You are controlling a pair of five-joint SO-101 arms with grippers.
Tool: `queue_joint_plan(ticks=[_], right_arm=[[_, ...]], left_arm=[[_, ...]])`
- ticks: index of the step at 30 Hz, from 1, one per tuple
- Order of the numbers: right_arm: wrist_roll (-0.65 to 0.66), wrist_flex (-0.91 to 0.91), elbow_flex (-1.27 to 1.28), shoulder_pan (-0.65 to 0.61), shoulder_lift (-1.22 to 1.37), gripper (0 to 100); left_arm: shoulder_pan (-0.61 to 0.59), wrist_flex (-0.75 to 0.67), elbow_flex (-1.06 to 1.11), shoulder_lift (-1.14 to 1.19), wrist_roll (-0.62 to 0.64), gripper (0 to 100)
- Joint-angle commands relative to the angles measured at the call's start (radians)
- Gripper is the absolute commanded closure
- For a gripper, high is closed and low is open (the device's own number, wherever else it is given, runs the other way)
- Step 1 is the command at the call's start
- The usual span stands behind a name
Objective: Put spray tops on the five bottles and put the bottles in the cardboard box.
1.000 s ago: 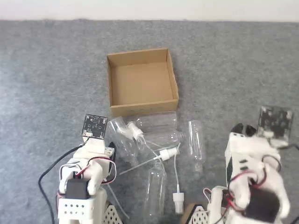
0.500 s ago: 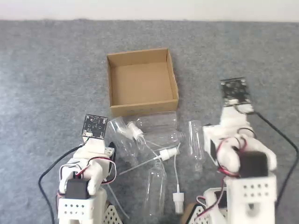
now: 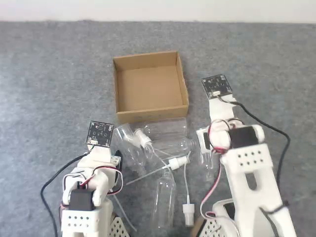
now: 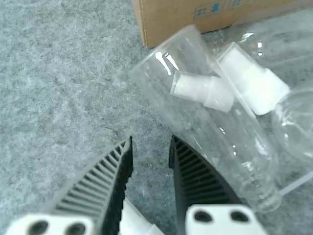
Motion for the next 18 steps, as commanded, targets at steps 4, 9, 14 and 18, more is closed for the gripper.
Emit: queue_joint_plan(ticks=[4,9,14,18], right_arm=[[0.0,-0.114,-0.058,-0.033,0.174,74.5],[-0.002,-0.168,-0.058,-0.085,0.292,74.5],[-0.049,-0.242,-0.061,-0.077,0.401,74.5],[-0.051,-0.248,-0.064,-0.077,0.456,74.6]], left_arm=[[0.0,0.003,-0.013,-0.018,-0.005,88],[0.0,0.003,-0.013,-0.018,-0.005,88],[0.0,0.003,-0.013,-0.018,-0.005,88],[0.0,0.003,-0.013,-0.018,-0.005,88]])
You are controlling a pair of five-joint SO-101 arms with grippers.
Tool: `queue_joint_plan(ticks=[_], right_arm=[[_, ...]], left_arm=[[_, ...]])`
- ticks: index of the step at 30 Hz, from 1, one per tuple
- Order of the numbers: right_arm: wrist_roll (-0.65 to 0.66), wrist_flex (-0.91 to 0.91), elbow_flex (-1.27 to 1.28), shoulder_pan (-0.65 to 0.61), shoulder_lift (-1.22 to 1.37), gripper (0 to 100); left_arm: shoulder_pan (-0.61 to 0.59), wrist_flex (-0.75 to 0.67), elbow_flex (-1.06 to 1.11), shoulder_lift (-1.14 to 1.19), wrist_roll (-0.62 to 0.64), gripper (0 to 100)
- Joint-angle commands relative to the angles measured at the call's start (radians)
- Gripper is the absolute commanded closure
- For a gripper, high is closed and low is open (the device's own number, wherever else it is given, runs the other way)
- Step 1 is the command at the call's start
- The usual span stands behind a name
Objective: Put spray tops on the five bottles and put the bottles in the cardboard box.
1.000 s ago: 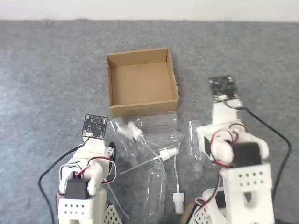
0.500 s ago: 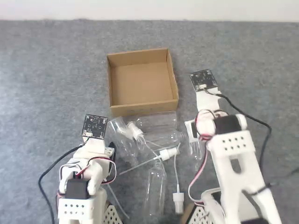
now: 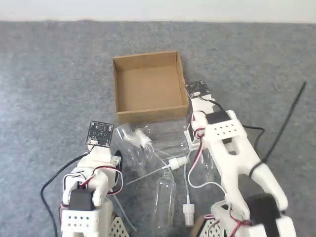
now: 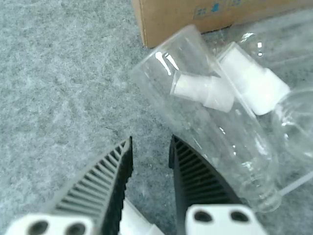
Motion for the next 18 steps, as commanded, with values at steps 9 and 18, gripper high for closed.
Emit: queue_joint_plan(ticks=[9,18], right_arm=[[-0.012,-0.021,-0.107,0.031,0.022,98.0],[-0.018,-0.012,-0.129,0.142,0.015,98.2]], left_arm=[[0.0,0.003,-0.013,-0.018,-0.005,88],[0.0,0.003,-0.013,-0.018,-0.005,88]])
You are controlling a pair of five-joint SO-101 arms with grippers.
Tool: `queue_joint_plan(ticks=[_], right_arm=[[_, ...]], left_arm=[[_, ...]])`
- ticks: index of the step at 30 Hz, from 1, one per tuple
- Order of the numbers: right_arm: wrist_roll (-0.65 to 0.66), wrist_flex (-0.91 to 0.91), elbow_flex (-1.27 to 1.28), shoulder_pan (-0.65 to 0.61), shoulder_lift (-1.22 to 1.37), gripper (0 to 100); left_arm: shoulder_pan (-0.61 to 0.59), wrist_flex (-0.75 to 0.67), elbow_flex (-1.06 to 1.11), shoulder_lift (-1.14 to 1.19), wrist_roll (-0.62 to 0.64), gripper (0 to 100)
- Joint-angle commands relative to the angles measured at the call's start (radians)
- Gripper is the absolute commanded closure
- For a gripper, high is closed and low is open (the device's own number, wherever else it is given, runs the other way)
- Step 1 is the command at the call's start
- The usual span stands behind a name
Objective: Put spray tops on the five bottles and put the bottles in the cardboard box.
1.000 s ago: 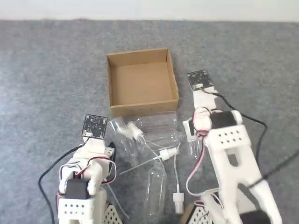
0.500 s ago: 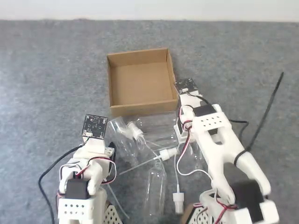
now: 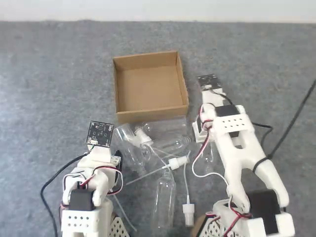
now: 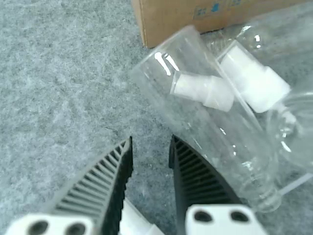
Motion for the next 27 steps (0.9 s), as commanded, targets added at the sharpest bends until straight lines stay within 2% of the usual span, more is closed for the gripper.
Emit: queue_joint_plan(ticks=[1,10,20,23,27], right_arm=[[-0.017,-0.005,-0.063,0.054,-0.022,98.2],[-0.018,-0.016,-0.1,0.191,-0.061,98.5],[-0.028,-0.001,-0.094,0.271,-0.127,98.2],[-0.161,0.013,-0.094,0.288,-0.128,98.2],[-0.46,0.013,-0.094,0.295,-0.128,98.2]], left_arm=[[0.0,0.003,-0.013,-0.018,-0.005,88],[0.0,0.003,-0.013,-0.018,-0.005,88],[0.0,0.003,-0.013,-0.018,-0.005,88],[0.0,0.003,-0.013,-0.018,-0.005,88],[0.0,0.003,-0.013,-0.018,-0.005,88]])
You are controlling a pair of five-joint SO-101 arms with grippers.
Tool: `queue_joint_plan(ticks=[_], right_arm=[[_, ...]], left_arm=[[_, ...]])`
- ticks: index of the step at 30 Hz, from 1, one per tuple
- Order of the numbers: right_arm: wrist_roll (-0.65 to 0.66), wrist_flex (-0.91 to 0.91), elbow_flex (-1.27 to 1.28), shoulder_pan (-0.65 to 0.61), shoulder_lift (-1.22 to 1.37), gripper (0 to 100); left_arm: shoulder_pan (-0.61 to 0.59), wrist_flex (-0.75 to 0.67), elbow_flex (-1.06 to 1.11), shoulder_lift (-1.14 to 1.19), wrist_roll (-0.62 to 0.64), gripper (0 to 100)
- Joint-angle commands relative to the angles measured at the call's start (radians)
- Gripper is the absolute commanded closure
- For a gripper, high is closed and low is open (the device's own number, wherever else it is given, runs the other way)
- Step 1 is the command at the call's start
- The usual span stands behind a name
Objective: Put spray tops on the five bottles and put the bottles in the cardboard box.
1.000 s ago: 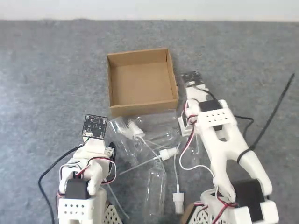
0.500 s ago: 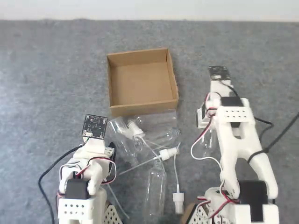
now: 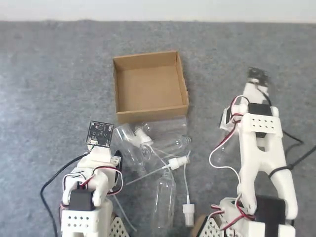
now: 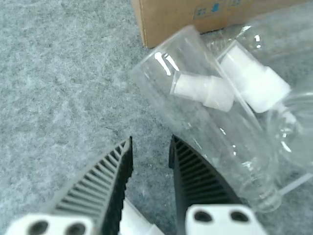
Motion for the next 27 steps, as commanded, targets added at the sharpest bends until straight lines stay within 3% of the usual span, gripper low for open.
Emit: queue_joint_plan(ticks=[1,5,16,21,27], right_arm=[[-0.341,0.012,-0.057,0.018,-0.067,98.2],[-0.565,0.007,-0.057,0.018,-0.064,98.2],[-0.967,0.007,-0.037,0.062,-0.064,98.1],[-1.043,0.005,0.006,0.087,-0.064,98.1],[-1.04,0.007,0.037,0.124,-0.064,98.0]], left_arm=[[0.0,0.003,-0.013,-0.018,-0.005,88],[0.0,0.003,-0.013,-0.018,-0.005,88],[0.0,0.003,-0.013,-0.018,-0.005,88],[0.0,0.003,-0.013,-0.018,-0.005,88],[0.0,0.003,-0.013,-0.018,-0.005,88]])
